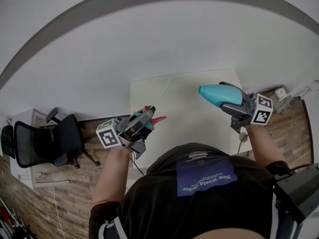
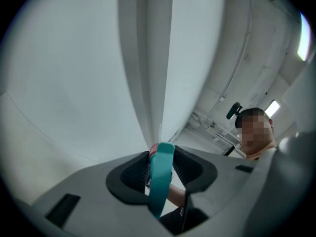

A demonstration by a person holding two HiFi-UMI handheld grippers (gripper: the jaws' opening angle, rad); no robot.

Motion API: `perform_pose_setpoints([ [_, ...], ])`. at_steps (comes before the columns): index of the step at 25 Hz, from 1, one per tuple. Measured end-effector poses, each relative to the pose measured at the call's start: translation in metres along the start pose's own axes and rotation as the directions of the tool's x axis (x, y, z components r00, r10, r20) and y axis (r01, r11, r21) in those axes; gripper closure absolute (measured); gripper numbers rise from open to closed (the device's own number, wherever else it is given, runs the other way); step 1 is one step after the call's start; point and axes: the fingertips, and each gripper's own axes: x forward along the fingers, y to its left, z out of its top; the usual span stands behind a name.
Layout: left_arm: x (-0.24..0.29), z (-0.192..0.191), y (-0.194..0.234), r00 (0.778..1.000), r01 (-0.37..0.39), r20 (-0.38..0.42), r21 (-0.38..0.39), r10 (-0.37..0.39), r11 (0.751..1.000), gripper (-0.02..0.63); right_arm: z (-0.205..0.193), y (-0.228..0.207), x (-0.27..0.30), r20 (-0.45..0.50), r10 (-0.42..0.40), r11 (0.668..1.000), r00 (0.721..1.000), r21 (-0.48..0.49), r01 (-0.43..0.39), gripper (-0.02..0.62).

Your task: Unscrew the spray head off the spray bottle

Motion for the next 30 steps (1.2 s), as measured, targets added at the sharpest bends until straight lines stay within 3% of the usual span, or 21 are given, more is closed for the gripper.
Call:
perform_pose_setpoints([
  [5,-0.006,0.012,0.007,0.994,-0.058,0.099,0.092,0.048,0.994,0.453,-0.005,-0.009,-0.003,0.016,-0.047,0.998,0.999,0.036,0.047,0.143],
  [13,-0.006,0.017,0.014,0.984,-0.155,0.122,0.256,0.127,0.954,0.453,-0.013,-0.012,0.002,0.016,-0.069,0.996,0.997,0.056,0.068,0.143],
  [19,-0.007,0.004,0.020,0.970,-0.238,0.077,0.456,0.228,0.857,0.453,-0.020,-0.027,-0.001,0.021,-0.142,0.985,0.990,0.105,0.139,0.143],
  [25,-0.005,-0.009,0.027,0.948,-0.268,0.042,0.644,0.317,0.716,0.453,-0.017,-0.038,-0.004,0.049,-0.194,0.973,0.980,0.135,0.186,0.143],
  [27,-0.006,-0.010,0.027,0.947,-0.271,0.050,0.657,0.318,0.704,0.453,-0.018,-0.039,-0.005,0.049,-0.203,0.971,0.978,0.137,0.195,0.143],
  [30,-0.007,-0.011,0.029,0.946,-0.276,0.055,0.651,0.319,0.707,0.453,-0.018,-0.039,-0.004,0.053,-0.206,0.971,0.977,0.136,0.197,0.143],
])
